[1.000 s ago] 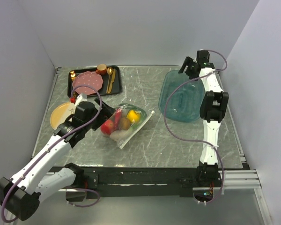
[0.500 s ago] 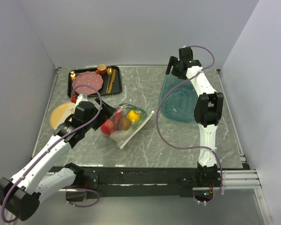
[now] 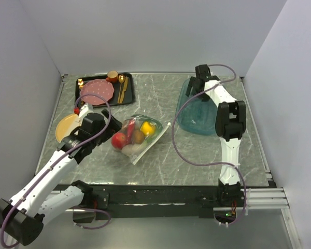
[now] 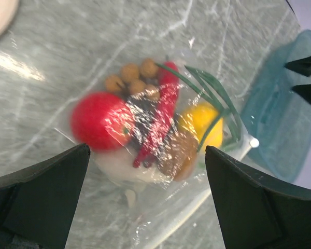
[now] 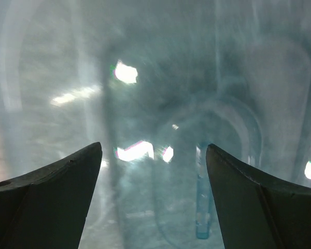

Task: Place the food in the zip-top bag and seal the zipper
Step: Adjust the bin at the center of the board, then reset both arms

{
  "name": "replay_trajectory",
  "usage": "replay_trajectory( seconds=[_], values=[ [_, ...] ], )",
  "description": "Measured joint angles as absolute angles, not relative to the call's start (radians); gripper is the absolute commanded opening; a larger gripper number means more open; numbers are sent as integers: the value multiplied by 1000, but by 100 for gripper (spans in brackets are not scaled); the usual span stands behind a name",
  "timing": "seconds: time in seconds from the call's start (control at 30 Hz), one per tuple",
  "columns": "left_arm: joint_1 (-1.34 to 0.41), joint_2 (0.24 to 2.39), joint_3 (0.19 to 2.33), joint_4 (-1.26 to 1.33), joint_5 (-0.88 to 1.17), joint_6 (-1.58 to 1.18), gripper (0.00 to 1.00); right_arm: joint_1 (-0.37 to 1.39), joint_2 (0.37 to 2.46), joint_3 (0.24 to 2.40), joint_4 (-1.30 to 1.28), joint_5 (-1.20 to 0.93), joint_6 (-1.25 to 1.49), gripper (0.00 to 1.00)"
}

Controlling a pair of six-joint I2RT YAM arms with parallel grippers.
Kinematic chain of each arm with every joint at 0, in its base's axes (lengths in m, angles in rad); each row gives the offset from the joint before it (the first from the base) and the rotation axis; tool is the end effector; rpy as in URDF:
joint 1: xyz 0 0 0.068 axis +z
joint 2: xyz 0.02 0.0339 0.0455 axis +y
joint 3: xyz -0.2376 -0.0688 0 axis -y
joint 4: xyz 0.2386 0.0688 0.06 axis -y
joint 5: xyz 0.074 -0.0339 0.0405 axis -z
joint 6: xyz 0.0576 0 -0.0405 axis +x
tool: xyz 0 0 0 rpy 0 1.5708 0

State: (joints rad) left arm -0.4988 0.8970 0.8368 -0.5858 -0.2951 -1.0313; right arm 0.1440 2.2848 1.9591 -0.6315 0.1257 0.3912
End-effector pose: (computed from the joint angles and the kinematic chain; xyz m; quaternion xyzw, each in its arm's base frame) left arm 0.1982 -0.0889 0.2670 -0.2962 0.8368 -0.2107 0.4094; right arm 0.4923 0.0641 0.1663 0.1361 0.9418 0.0220 0.3065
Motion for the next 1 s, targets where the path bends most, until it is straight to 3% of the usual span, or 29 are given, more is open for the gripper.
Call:
replay_trajectory(
  seconds=[0.33,0.43,0.63,0.7,0.83,1.0],
  values=[
    [-499,914,874,-615,-336,-1014,99,214,2448,2337,-705,8,300,93],
    [-499,908,843,-610,-314,-1019,99,251,2470,2341,-735,-27,279,93],
    [-499,897,824,-610,-305,-1016,99,288,2416,2117,-670,-81,254,91],
    [-499,897,824,-611,-304,-1015,99,285,2419,2111,-686,-102,240,86],
    [-499,903,825,-610,-304,-1015,99,284,2405,2126,-707,-126,221,88],
    [-499,910,825,-595,-292,-1011,99,290,2209,1834,-603,-122,215,92]
  ],
)
